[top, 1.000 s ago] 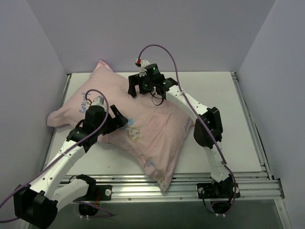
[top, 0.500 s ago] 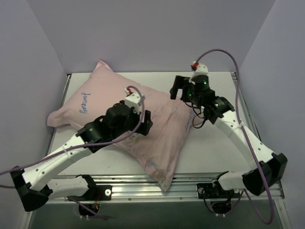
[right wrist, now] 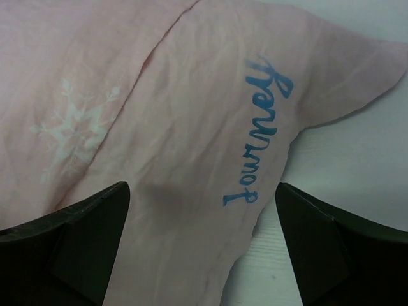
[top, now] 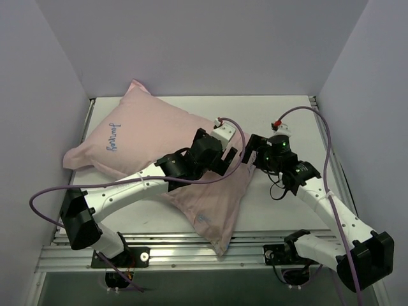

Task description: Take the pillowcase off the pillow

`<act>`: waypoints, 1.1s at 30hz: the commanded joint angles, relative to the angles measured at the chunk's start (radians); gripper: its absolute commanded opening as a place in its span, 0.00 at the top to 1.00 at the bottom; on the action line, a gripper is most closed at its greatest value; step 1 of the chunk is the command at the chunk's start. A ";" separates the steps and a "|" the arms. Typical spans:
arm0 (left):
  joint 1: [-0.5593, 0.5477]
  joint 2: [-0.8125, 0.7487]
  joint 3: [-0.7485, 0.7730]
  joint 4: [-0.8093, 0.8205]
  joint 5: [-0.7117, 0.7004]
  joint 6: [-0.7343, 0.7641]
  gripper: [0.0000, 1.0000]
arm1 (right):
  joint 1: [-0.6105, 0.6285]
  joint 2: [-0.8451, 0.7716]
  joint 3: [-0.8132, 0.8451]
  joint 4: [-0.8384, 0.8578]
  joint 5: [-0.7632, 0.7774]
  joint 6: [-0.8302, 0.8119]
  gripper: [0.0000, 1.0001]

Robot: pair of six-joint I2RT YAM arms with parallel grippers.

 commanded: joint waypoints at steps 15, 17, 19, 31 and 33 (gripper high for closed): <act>-0.005 0.095 0.064 0.088 0.031 0.025 0.06 | -0.092 0.028 -0.391 0.397 -0.238 0.147 0.12; -0.005 0.123 0.074 0.078 -0.004 0.039 0.06 | -0.092 0.028 -0.406 0.408 -0.241 0.154 0.12; -0.005 0.138 0.084 0.071 -0.029 0.053 0.06 | -0.093 0.025 -0.417 0.413 -0.244 0.157 0.12; -0.003 0.141 0.107 0.071 -0.357 0.096 0.22 | -0.093 0.107 -0.460 0.479 -0.243 0.162 0.12; -0.003 0.124 0.103 0.071 -0.362 0.103 0.29 | -0.092 0.133 -0.463 0.491 -0.244 0.165 0.12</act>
